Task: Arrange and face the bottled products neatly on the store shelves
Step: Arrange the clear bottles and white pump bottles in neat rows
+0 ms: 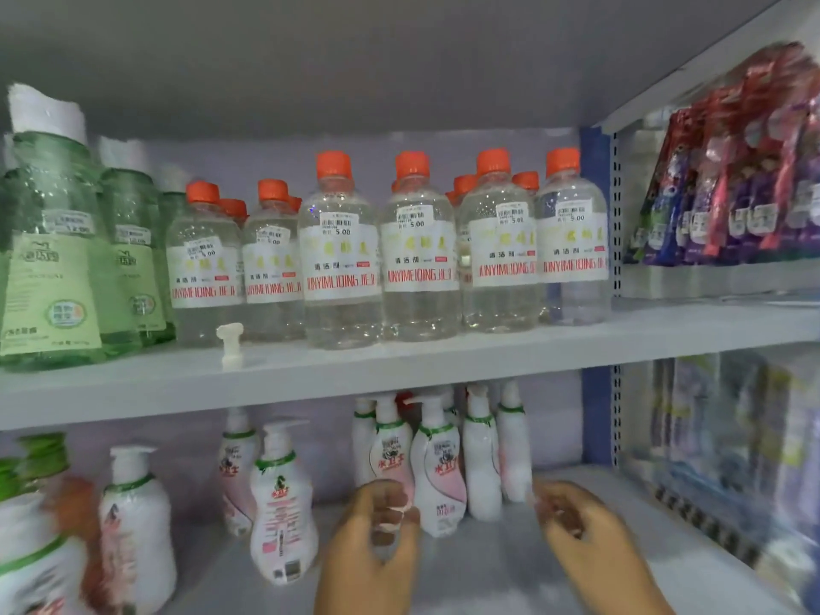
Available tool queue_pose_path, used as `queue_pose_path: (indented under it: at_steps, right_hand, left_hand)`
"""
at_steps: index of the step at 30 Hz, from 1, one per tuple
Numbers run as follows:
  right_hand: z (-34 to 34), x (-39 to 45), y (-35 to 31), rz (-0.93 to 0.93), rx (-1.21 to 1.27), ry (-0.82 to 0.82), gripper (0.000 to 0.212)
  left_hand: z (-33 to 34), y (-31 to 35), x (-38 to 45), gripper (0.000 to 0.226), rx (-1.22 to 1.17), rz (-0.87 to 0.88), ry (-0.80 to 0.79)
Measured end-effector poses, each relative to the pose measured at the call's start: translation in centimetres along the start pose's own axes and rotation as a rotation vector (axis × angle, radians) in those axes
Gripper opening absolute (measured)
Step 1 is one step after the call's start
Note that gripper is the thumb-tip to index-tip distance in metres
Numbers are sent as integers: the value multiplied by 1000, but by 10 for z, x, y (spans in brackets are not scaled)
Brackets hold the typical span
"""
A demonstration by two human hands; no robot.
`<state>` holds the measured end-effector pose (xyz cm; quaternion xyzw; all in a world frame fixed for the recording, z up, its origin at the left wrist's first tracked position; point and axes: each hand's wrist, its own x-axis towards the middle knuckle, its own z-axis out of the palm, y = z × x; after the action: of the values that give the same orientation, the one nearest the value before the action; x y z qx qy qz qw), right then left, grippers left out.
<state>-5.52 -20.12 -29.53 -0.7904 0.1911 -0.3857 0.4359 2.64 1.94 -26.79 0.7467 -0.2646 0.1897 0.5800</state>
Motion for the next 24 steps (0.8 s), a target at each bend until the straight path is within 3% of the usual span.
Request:
queue_pose_path:
  at_steps: [1,3,6,10,15,21,24]
  right_hand:
    - [5,8,11,48,-43,-30,52]
    - [14,21,14,74,-29,-70,48]
    - [16,51,-5,34,-48,-156,25]
    - [12,91,-27,-105,3,-141,35]
    - [25,107,-33,-153,-134,-349,56]
    - [35,109,-20,-132,-291,-365,65]
    - [30,99,-23,-251,-253,-378,62]
  left_hand:
    - [10,-10,4,60,47,-27,-36]
    - [28,-16,17,56,86,-88,-69]
    - [51,-8,46,55,163,-127,-57]
    - [75,-5,71,69,340,-70,-97]
    - [88,0,66,66,485,-43,-15]
    - [33,15,56,54,696,-168,123]
    - [12,8,63,52,784,-227,183]
